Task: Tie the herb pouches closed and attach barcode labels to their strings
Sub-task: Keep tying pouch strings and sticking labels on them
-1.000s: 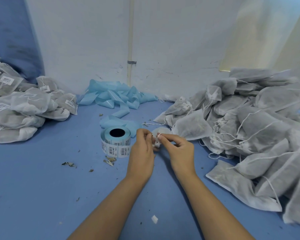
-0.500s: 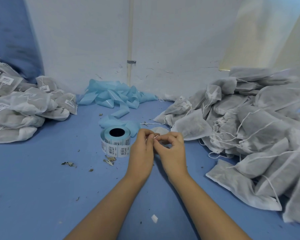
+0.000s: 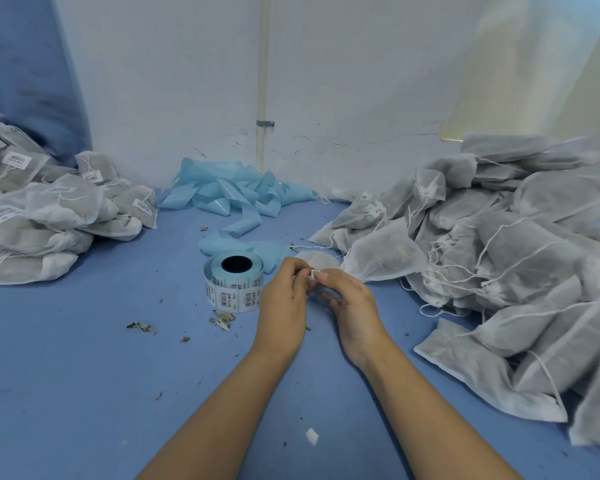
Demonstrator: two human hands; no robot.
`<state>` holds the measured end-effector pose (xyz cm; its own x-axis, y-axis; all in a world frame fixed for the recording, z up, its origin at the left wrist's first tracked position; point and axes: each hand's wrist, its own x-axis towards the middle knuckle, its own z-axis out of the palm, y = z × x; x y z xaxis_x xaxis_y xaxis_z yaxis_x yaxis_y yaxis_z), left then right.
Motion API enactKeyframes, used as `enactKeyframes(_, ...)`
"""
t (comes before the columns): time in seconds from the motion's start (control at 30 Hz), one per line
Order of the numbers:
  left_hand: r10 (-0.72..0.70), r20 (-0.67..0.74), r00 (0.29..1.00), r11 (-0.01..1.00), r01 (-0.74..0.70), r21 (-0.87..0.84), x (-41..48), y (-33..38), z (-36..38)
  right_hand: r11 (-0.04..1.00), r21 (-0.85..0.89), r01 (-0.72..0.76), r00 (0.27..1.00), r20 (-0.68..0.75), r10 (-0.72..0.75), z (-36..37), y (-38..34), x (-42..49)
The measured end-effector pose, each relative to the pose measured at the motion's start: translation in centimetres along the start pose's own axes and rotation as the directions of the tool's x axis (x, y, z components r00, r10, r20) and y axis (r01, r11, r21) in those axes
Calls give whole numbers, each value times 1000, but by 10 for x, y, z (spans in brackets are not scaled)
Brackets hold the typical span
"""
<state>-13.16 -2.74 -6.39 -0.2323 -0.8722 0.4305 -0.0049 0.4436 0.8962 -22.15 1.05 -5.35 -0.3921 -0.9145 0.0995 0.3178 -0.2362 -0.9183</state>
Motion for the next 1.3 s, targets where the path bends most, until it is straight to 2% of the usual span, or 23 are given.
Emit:
enactKeyframes(0.1, 11, 0, 1000, 1000, -11, 22, 0, -1, 0, 996, 86, -19, 1000, 9, 18, -1, -1, 1)
enactKeyframes(0.47, -53, -9, 999, 992, 54, 114, 4, -8, 1, 986, 164, -44, 999, -14, 47, -5, -1, 4)
enactKeyframes(0.77, -134, -55, 989, 985, 139, 102, 6, -8, 2, 985, 164, -53, 998, -28, 58, -5, -1, 3)
enactKeyframes(1.03, -159, -86, 983, 980, 168, 107, 5, -8, 2, 952, 296, -82, 997, 11, 82, -5, 0, 4)
enactKeyframes(1.17, -186, -58, 981, 978, 191, 85, 6, -8, 0, 932, 348, -106, 994, 22, 105, -5, 0, 4)
enactKeyframes(1.23, -153, -44, 987, 980, 157, 123, 6, -8, -1, 905, 401, -141, 990, 37, 138, -6, -1, 4)
enactKeyframes(1.3, -57, -26, 998, 966, 62, 253, 3, -7, -2, 870, 459, -179, 984, 74, 163, -7, -2, 3)
